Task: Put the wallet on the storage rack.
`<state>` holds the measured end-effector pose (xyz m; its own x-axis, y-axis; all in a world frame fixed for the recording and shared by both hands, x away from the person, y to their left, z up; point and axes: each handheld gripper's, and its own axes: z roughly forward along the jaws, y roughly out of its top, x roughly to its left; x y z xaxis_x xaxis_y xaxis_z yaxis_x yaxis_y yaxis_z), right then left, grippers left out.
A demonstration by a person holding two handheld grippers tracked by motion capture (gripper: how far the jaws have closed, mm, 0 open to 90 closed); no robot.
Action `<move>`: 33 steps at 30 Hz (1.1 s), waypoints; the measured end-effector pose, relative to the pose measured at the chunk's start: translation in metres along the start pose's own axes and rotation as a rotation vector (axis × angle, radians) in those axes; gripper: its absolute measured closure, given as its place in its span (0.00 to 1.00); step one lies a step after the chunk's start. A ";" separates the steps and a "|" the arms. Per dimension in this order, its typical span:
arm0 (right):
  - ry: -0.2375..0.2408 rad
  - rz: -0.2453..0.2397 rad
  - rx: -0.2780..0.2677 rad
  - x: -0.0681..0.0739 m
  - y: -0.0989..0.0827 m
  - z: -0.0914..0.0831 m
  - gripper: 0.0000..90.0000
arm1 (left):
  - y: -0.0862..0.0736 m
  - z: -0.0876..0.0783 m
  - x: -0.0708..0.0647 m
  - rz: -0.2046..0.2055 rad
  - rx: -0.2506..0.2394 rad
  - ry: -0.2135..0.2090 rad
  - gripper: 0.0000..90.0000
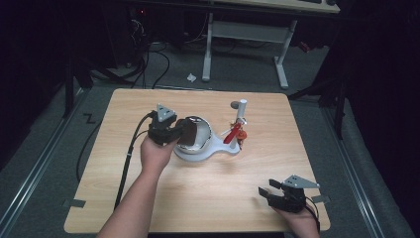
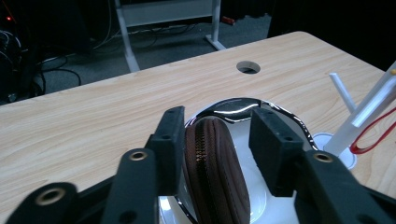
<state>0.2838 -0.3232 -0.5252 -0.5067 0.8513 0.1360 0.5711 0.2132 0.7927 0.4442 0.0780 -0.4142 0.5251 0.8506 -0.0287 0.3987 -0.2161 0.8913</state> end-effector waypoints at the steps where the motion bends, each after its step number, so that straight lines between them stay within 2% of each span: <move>1: 0.001 0.003 0.000 0.000 0.000 0.000 0.45 | 0.000 -0.001 0.000 -0.001 -0.003 -0.004 0.59; 5: -0.002 -0.018 -0.001 0.001 0.000 0.002 0.45 | -0.001 -0.006 0.000 0.005 -0.014 -0.015 0.54; 9: -0.008 -0.017 0.001 0.002 -0.001 0.001 0.46 | -0.004 -0.010 -0.001 0.010 -0.008 -0.024 0.53; 12: 0.001 -0.008 -0.002 0.001 0.000 0.001 0.47 | -0.006 -0.014 0.000 0.004 0.001 -0.047 0.51; 17: 0.011 -0.026 0.005 0.002 -0.001 0.003 0.48 | -0.017 -0.027 0.001 0.007 -0.012 -0.050 0.49; 24: -0.001 -0.020 0.001 0.002 -0.001 0.003 0.48 | -0.045 -0.047 0.009 -0.006 -0.008 -0.068 0.48; 33: -0.017 -0.027 -0.001 0.002 -0.002 0.003 0.48 | -0.093 -0.071 0.026 -0.039 0.023 -0.074 0.46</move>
<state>0.2836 -0.3205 -0.5277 -0.5108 0.8533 0.1047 0.5569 0.2356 0.7965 0.3673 0.1541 -0.4652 0.5629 0.8208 -0.0969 0.4366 -0.1957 0.8781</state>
